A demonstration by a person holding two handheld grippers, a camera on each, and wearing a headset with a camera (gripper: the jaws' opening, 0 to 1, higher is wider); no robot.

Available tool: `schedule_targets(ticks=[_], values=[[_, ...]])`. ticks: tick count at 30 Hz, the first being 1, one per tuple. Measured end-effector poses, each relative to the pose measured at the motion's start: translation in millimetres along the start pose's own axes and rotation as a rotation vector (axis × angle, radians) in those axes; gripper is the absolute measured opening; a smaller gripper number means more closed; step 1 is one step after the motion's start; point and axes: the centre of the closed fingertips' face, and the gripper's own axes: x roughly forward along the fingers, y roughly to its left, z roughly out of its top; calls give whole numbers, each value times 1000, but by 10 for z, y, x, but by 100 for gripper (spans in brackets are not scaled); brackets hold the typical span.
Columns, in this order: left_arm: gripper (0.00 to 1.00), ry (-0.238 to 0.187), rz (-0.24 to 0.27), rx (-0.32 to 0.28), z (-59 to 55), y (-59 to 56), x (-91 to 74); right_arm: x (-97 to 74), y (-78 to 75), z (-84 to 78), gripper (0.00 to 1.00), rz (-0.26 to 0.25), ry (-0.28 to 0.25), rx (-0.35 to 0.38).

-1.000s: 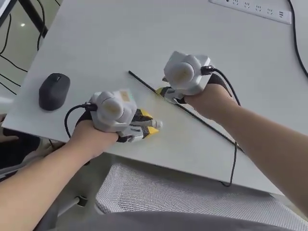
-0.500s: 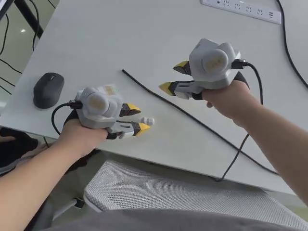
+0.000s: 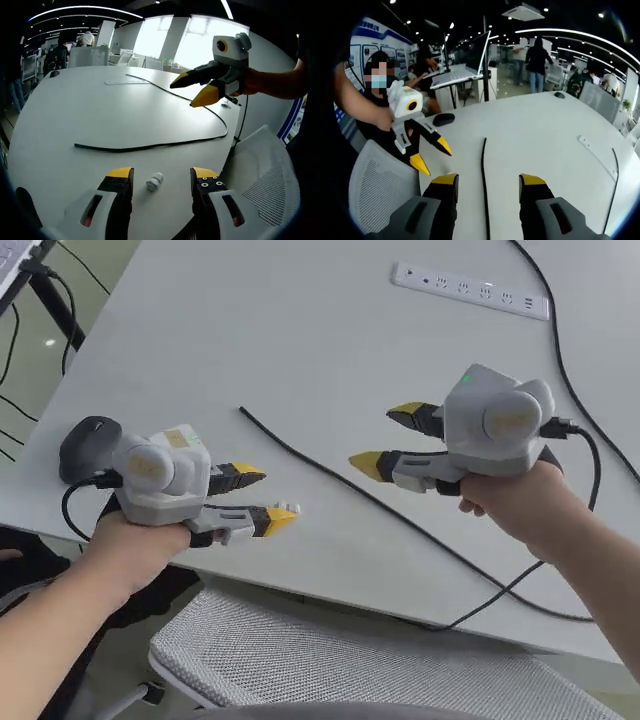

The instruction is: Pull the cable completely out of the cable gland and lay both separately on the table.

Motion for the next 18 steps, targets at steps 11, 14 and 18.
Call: schedule_targets(ticks=[11, 14, 18], values=[[54, -81, 23, -58, 277, -126, -214, -548, -23, -170, 57, -70, -73, 104], [56, -96, 23, -46, 332, -220, -276, -708, 3, -254, 59, -79, -93, 129], [61, -113, 22, -40, 373, -312, -329, -888, 72, -328, 63, -91, -124, 165]])
